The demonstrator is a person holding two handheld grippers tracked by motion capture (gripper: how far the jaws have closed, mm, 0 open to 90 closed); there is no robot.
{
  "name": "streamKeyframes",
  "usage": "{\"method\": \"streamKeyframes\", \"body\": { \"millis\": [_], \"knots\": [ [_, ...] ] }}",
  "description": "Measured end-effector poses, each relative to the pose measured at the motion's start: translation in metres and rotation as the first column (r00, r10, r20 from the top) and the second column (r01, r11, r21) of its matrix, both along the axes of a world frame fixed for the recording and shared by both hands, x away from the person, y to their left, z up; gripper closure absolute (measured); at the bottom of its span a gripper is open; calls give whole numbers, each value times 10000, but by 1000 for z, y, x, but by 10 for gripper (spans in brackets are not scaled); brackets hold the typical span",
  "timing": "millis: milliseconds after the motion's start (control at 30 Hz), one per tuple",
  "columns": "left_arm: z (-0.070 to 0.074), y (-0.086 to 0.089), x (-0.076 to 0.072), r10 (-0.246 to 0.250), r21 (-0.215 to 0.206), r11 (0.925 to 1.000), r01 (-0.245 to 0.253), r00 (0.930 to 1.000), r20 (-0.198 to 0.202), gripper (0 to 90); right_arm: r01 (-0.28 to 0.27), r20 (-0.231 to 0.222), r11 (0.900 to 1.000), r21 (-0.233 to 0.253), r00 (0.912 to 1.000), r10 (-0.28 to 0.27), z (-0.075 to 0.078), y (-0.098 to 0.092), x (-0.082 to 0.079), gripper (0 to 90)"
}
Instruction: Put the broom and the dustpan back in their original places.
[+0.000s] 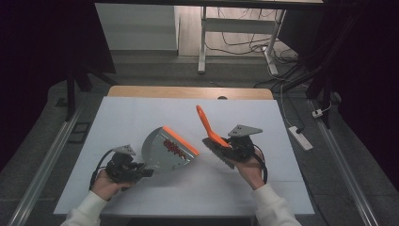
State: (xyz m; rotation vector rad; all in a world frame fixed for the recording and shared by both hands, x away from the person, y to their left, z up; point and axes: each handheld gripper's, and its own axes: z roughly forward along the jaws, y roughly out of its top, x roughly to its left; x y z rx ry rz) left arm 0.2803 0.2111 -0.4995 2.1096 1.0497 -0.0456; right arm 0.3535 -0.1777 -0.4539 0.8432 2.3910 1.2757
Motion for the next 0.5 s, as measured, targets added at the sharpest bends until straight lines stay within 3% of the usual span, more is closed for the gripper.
{"method": "streamKeyframes", "body": {
  "millis": [500],
  "knots": [
    [1, 8, -7, 981, -343, 9946, -977, 9951, 89, 613, -162, -302, 9992, -360, 9994, 152, -3, -21, -9, 703]
  ]
}}
